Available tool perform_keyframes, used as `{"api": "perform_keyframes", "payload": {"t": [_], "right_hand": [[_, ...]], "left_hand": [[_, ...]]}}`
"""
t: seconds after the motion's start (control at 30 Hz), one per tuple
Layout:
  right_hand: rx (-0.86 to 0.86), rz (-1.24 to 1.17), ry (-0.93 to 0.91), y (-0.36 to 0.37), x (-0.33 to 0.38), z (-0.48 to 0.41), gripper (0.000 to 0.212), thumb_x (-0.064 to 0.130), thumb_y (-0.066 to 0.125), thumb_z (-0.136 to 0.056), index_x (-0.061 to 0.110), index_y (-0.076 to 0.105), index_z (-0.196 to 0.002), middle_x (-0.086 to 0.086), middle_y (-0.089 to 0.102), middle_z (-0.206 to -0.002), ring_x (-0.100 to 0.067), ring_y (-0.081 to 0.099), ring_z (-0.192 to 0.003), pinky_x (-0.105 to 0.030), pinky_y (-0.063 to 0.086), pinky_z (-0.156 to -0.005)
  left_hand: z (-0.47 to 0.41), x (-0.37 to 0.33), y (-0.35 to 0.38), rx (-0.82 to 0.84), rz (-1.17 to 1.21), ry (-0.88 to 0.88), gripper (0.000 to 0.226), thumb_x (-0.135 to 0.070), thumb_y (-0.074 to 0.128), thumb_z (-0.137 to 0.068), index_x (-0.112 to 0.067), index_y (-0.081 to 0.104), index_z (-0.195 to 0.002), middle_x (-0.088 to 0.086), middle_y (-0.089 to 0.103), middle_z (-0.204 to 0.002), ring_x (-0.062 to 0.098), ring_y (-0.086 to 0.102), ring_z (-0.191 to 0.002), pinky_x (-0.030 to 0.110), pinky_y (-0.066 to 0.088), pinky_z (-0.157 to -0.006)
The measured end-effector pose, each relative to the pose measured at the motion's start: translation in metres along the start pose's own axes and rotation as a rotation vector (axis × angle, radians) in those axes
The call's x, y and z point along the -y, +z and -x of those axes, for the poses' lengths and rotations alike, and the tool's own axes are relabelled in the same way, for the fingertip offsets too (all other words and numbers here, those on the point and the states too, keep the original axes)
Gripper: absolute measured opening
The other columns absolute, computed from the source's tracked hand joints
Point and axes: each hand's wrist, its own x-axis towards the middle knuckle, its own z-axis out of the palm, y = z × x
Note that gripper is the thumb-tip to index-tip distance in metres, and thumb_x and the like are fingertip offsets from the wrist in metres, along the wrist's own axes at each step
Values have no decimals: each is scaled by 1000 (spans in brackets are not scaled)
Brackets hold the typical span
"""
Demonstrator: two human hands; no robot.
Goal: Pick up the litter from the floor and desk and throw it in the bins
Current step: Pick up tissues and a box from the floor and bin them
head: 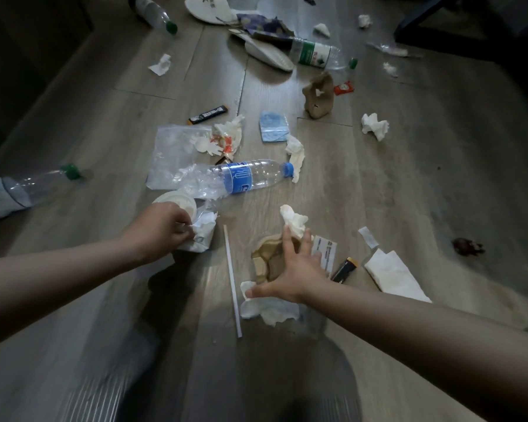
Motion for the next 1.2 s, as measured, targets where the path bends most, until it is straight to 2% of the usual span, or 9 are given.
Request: {"api": "perform_keyframes", "payload": {"t": [0.17,0.3,0.47,0.67,0.87,0.97,1.07,1.13,1.2], "right_hand": [[-55,-119,84,11,19,-1,148,76,76,-46,43,-37,-137,-4,-44,-148,-48,-17,-141,-70,17,-107],[-141,-136,82,20,23,2,147,74,77,-48,42,-36,-138,-3,-44,-148,-47,-11,-142,-73,21,-105],[-163,-16,55,19,23,1,142,78,70,-55,35,-32,-143,-8,-41,-150,-44,-19,-142,-69,10,-111],[-99,87,-59,30,32,13,144,81,67,-54,28,-33,-144,-7,-34,-154,-35,-26,-142,-69,0,-111],[-62,130,-265,14,39,5,145,88,63,-44,40,-35,-139,4,-43,-149,-29,-36,-138,-64,-4,-113],[-42,217,-350,-20,33,-12,142,79,70,-49,36,-25,-146,4,-34,-154,-28,-31,-141,-57,-1,-117],[28,179,-294,-36,24,-26,142,61,82,-54,35,-21,-148,4,-27,-157,-28,-24,-144,-53,2,-116],[24,182,-273,-30,19,-31,133,53,84,-59,30,-8,-152,-2,-9,-160,-29,-4,-147,-48,14,-118],[-77,260,-325,-17,15,-33,106,45,81,-68,23,18,-151,-8,22,-151,-26,25,-138,-39,30,-111]], "left_hand": [[4,8,-1,-7,-4,-32,10,-18,72,-82,-9,75,-81,8,66,-77,16,48,-67,22,27,-52],[6,14,1,15,-10,-49,10,-18,72,-82,-9,75,-83,10,68,-80,22,57,-72,26,31,-60],[9,17,6,18,-7,-41,10,-18,71,-82,-9,76,-84,10,67,-80,25,59,-74,26,33,-61],[10,22,5,19,-18,-43,12,-20,70,-83,-10,76,-87,7,65,-81,21,56,-72,27,35,-62],[10,19,6,20,-32,-40,12,-18,69,-84,-9,75,-89,11,66,-86,27,60,-80,26,33,-63],[12,20,6,12,-38,-43,12,-18,69,-84,-8,75,-88,11,67,-85,27,60,-79,26,32,-62],[13,22,4,9,-36,-51,13,-19,69,-84,-8,75,-89,11,67,-87,27,60,-80,26,33,-63],[14,22,4,9,-34,-49,13,-19,69,-84,-8,75,-89,11,67,-87,26,59,-80,26,33,-63],[14,22,5,1,-29,-58,12,-18,69,-84,-8,75,-88,10,67,-86,22,57,-76,26,33,-63]]}}
